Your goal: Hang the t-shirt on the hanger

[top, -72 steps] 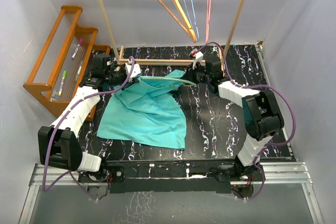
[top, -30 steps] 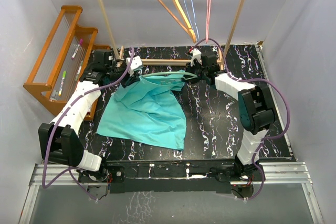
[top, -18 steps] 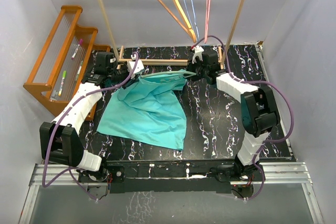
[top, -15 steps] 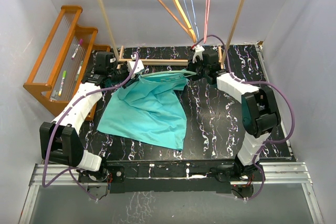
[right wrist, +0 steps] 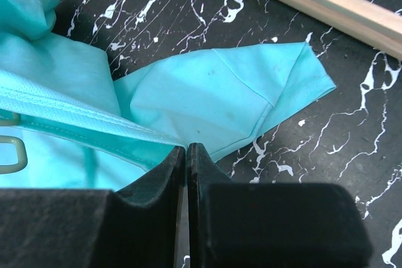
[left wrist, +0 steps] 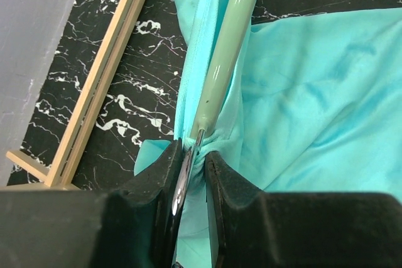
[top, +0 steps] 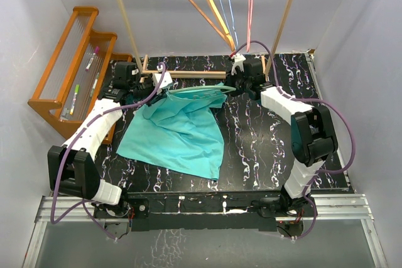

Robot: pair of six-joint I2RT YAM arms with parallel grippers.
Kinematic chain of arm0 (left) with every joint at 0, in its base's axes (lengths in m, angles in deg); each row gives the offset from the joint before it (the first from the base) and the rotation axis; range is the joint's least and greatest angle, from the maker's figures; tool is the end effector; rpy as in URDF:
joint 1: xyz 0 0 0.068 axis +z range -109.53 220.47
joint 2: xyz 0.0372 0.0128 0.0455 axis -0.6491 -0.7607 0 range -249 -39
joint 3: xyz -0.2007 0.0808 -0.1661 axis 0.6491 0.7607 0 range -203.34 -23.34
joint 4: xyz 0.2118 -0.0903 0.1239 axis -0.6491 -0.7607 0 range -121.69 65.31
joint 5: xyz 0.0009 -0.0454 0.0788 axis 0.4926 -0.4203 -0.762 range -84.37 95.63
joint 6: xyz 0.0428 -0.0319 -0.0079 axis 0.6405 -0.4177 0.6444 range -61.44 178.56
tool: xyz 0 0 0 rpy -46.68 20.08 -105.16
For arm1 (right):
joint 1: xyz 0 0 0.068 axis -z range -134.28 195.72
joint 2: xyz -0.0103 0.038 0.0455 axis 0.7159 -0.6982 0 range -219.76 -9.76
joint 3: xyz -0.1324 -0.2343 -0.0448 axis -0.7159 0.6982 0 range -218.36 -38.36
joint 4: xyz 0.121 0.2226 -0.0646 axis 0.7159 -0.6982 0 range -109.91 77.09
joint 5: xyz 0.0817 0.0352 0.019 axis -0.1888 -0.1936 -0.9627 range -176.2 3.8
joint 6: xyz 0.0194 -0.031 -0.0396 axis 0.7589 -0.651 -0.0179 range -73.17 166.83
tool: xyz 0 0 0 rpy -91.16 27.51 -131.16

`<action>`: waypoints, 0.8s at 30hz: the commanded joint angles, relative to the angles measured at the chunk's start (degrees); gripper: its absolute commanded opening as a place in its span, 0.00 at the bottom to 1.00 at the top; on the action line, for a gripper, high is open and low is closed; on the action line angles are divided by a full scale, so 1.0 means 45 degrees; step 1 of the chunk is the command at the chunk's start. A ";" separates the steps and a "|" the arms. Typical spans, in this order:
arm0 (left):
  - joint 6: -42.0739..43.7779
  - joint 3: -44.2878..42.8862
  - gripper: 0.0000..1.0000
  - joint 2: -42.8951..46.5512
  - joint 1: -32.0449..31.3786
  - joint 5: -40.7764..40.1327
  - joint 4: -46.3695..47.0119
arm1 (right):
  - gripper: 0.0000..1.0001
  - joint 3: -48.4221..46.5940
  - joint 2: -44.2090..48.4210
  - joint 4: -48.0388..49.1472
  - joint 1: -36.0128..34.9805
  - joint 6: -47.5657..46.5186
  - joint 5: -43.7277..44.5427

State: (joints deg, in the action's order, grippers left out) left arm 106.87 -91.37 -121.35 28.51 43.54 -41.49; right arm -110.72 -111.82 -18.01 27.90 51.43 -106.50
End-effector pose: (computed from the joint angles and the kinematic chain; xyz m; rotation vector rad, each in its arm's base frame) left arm 0.3129 -0.0888 0.3198 1.3169 1.5089 -0.2955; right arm 0.3827 0.1360 0.2412 -0.4556 2.1514 0.6071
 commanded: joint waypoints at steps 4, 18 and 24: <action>-0.0062 -0.1230 0.00 -0.0075 0.0182 0.1216 -0.1543 | 0.08 -0.0649 -0.0723 -0.0340 0.0260 -0.0232 -0.1010; 0.1079 -0.2092 0.00 -0.0340 0.0163 0.0664 -0.3587 | 0.31 -0.0514 -0.1416 0.0481 0.0534 0.0515 -0.2426; 0.1524 -0.2409 0.00 -0.0790 0.0166 0.0443 -0.4262 | 0.42 -0.0308 -0.0995 0.0626 0.0643 0.0541 -0.2520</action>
State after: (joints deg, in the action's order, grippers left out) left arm 111.57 -99.35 -124.52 28.66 45.44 -57.64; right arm -111.44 -119.12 -18.34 29.80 53.74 -117.95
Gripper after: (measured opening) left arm 0.158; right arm 0.387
